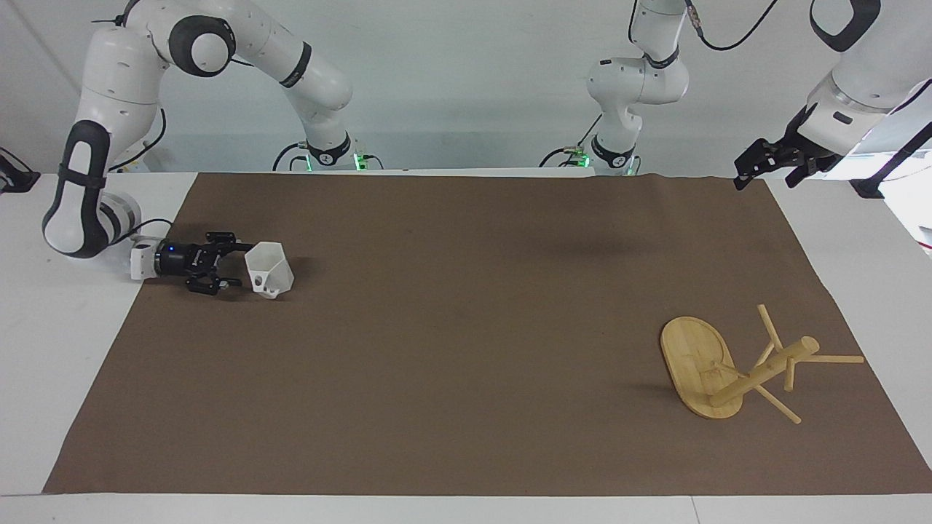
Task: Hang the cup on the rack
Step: 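Reach the right gripper to the white hexagonal cup, then close the right gripper on the white cup's rim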
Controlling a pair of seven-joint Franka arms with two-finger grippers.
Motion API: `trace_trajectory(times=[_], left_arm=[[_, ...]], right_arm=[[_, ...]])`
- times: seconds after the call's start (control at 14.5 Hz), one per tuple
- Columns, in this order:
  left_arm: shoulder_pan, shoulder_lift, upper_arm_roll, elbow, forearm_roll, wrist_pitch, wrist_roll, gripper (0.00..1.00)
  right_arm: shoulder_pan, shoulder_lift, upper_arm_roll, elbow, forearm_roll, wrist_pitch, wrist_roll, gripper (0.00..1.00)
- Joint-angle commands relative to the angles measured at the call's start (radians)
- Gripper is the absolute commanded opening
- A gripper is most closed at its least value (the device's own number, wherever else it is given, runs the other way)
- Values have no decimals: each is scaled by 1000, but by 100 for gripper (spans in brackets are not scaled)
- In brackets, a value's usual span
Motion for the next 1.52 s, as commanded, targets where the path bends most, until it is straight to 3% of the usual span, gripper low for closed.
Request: trace_trajectory(times=[0.0,0.9,1.45], left_arm=[[1,-2,-2,3,18,-16,9,100],[1,-2,-2,3,19,-16,9,100],[1,-2,-2,3,19,-16,9,100]], right_arm=[[-11,-28,0,-38,19,17,-26,99],[55,-30,2,-50,62,31,-23,99],[61,-43,2,-108,62,35,-53,99]])
